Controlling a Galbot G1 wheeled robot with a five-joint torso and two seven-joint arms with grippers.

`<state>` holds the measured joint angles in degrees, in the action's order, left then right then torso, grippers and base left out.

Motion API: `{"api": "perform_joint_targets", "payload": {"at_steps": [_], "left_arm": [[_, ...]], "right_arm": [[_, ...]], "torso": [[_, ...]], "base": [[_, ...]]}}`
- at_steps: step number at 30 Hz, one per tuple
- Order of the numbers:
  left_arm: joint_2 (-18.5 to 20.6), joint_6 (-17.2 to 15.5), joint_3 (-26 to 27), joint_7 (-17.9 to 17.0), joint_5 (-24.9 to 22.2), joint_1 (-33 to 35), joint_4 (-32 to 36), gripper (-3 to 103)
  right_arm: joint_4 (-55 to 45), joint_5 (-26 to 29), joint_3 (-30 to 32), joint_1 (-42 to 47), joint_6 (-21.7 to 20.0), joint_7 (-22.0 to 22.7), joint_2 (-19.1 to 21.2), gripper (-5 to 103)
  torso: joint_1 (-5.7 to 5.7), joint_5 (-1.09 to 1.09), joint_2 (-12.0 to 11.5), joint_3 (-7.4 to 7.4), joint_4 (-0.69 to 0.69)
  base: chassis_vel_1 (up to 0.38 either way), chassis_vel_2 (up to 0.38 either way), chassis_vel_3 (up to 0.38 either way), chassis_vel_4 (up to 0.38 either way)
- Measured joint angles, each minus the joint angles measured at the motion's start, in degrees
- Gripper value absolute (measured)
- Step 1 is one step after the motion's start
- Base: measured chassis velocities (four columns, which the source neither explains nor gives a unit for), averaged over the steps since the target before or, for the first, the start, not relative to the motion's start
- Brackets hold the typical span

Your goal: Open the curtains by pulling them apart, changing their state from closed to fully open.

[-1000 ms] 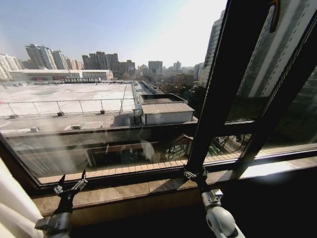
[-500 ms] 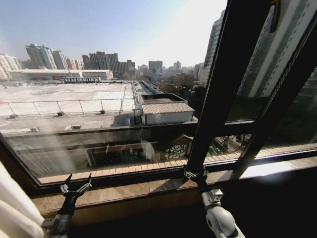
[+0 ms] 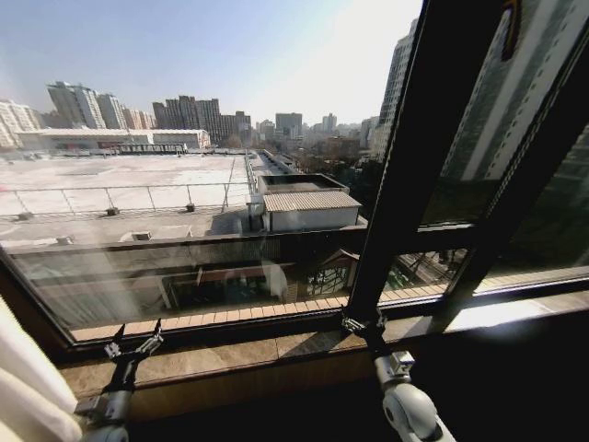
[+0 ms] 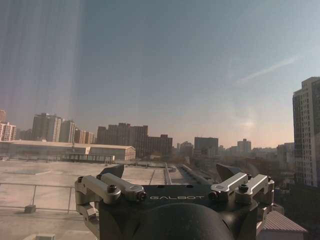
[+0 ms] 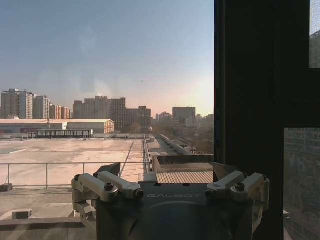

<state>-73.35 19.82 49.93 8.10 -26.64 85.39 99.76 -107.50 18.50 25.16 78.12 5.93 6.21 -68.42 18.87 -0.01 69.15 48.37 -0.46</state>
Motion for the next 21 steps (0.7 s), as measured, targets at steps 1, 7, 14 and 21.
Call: {"api": "perform_joint_targets", "payload": {"at_steps": [1, 7, 14, 21], "left_arm": [[0.0, 0.0, 0.0, 0.0, 0.0, 0.0, 0.0, 100], [0.02, -0.01, -0.01, -0.03, -0.02, 0.02, 0.05, 100], [0.02, -0.01, -0.01, -0.04, -0.02, 0.04, 0.07, 100], [0.02, -0.02, 0.01, -0.05, -0.02, 0.07, 0.09, 100]], "right_arm": [[0.0, 0.0, 0.0, 0.0, 0.0, 0.0, 0.0, 100], [0.0, 0.0, 0.0, 0.0, 0.0, 0.0, 0.0, 100], [0.0, 0.0, 0.0, 0.0, 0.0, 0.0, 0.0, 100], [0.0, 0.0, 0.0, 0.0, 0.0, 0.0, 0.0, 100]], "torso": [[0.0, 0.0, 0.0, 0.0, 0.0], [0.0, 0.0, 0.0, 0.0, 0.0], [0.0, 0.0, 0.0, 0.0, 0.0], [0.0, 0.0, 0.0, 0.0, 0.01]], "base": [[0.0, 0.0, 0.0, 0.0], [0.0, 0.0, 0.0, 0.0], [0.0, 0.0, 0.0, 0.0], [-0.049, -0.043, 0.044, 0.039]]}}
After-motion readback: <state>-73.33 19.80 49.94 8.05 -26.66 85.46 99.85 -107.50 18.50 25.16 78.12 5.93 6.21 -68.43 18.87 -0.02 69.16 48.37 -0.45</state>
